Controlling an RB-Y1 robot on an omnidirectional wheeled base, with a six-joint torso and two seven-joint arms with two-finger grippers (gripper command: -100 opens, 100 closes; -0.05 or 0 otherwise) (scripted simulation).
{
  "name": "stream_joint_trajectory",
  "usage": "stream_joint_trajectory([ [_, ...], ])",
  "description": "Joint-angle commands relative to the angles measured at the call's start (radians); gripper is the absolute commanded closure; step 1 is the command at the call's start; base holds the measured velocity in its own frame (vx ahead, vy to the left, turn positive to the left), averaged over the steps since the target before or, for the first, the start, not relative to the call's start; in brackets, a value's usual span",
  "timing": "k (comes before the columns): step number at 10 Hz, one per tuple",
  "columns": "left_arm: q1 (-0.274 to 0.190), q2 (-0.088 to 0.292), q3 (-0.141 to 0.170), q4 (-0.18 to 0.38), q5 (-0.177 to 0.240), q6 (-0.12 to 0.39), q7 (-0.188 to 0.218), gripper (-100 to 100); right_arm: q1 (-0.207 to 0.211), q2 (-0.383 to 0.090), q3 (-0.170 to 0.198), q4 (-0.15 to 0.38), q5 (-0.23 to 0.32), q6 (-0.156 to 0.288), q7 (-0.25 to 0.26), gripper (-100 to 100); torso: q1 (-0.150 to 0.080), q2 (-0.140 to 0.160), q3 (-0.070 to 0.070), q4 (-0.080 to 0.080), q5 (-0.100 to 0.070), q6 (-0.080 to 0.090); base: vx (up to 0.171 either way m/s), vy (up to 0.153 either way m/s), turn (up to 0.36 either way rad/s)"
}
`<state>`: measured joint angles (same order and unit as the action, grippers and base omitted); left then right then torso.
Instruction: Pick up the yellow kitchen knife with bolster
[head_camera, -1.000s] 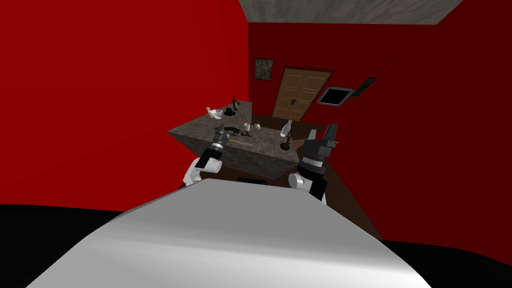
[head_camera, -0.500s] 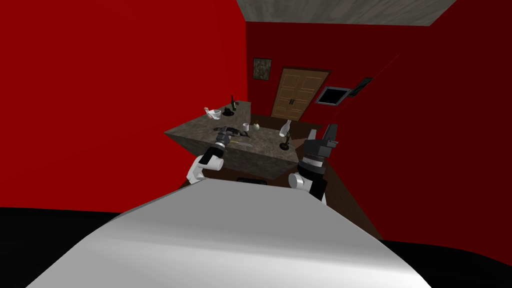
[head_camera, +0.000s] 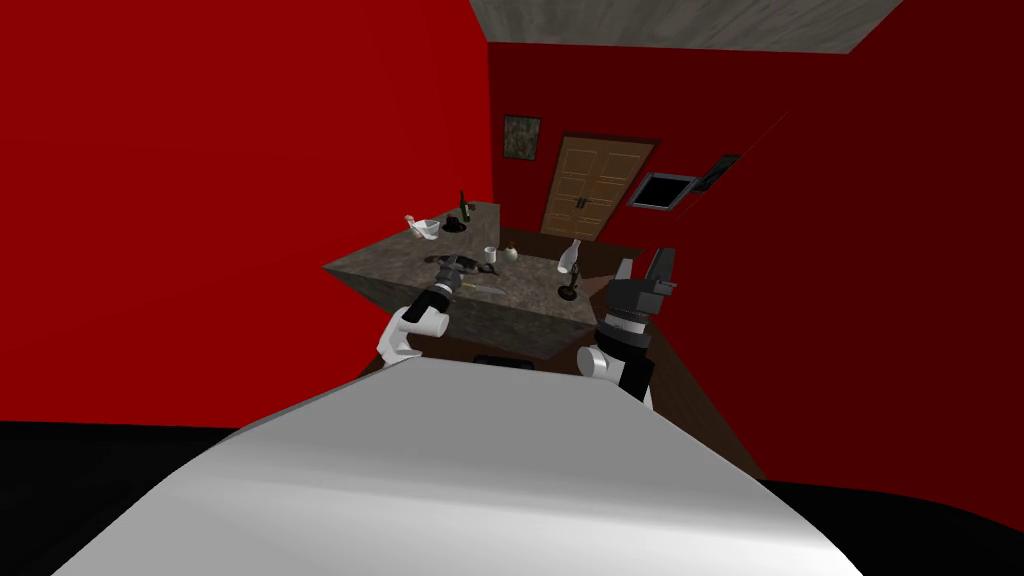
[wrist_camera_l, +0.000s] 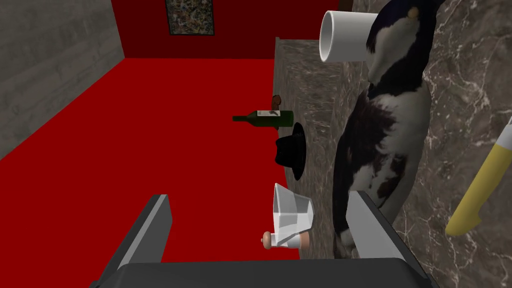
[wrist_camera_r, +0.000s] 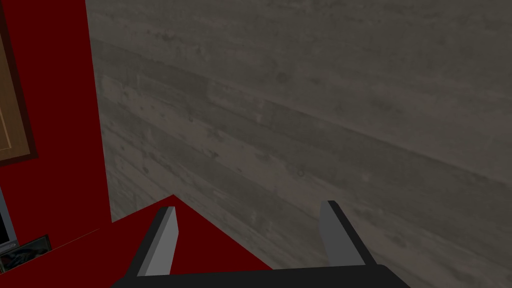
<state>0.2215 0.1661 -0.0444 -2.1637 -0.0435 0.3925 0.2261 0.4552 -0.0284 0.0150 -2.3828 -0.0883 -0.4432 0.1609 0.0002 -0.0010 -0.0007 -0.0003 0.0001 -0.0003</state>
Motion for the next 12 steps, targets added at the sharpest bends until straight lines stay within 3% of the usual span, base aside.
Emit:
stream_joint_trajectory([
  [1,-0.027,0.000,-0.003,0.016,-0.004,0.050,0.005,-100,0.000,0.000,0.000,0.000,0.000,0.000,0.000,0,0.000,0.000,0.000,0.000,0.000,0.000,0.017,0.006,-0.042],
  [12,-0.132,0.011,-0.032,0.080,-0.002,0.350,0.034,-100,0.000,0.000,0.000,0.000,0.000,0.000,0.000,0,0.001,0.000,0.000,0.000,0.000,0.000,0.013,0.011,-0.029],
])
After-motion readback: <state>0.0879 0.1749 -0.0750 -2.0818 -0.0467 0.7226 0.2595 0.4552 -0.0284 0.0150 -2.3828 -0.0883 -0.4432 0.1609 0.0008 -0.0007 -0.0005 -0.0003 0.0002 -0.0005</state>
